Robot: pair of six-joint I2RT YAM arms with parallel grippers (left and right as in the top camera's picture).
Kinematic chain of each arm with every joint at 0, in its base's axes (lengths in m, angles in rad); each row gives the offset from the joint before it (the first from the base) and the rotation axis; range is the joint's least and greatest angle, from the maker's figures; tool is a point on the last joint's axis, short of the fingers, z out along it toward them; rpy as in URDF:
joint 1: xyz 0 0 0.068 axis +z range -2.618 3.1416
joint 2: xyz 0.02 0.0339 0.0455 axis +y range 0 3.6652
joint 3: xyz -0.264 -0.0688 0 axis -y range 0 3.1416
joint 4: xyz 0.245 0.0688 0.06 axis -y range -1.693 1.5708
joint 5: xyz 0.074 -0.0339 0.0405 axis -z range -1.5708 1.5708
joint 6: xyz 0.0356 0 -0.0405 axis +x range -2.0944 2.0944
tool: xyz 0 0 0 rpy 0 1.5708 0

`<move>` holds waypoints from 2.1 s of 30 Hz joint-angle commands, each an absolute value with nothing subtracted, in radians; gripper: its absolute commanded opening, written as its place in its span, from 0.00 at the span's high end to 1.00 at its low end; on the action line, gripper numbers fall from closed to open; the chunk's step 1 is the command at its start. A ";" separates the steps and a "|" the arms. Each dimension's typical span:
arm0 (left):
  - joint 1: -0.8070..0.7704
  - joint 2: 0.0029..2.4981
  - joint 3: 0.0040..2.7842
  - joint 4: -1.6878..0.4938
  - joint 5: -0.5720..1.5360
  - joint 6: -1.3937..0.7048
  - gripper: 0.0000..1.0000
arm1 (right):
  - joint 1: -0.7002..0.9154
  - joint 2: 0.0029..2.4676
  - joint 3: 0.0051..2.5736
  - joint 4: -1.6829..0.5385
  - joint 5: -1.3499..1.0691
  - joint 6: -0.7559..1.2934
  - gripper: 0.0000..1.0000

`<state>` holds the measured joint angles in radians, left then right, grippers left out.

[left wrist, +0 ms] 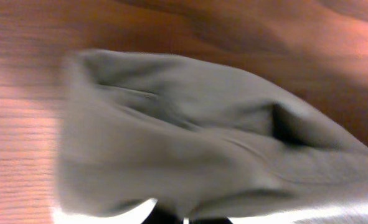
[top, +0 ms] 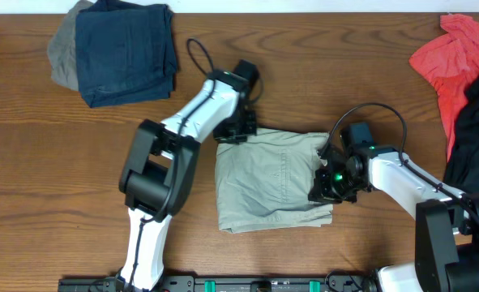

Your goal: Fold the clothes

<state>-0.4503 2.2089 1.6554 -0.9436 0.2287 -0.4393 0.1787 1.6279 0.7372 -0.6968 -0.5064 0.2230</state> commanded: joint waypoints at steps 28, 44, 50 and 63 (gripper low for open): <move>-0.558 1.822 1.426 -1.175 0.220 -0.601 0.94 | 0.091 1.605 1.071 -0.783 -0.356 0.272 0.67; -0.590 1.825 1.004 -0.807 0.290 -0.640 0.94 | 0.061 1.838 1.069 -0.707 -0.295 0.262 0.99; -0.590 1.790 1.010 -0.909 0.125 -0.701 0.94 | 0.000 1.843 1.096 -0.709 -0.247 0.276 0.99; -0.574 1.392 1.072 -0.913 0.096 -0.667 0.94 | -0.022 1.682 1.371 -1.121 -0.452 0.117 0.99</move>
<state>-0.5880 1.4448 1.0531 -0.9218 0.1307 -0.6765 -0.0357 1.7546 1.3525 -1.0733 -0.3336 0.2104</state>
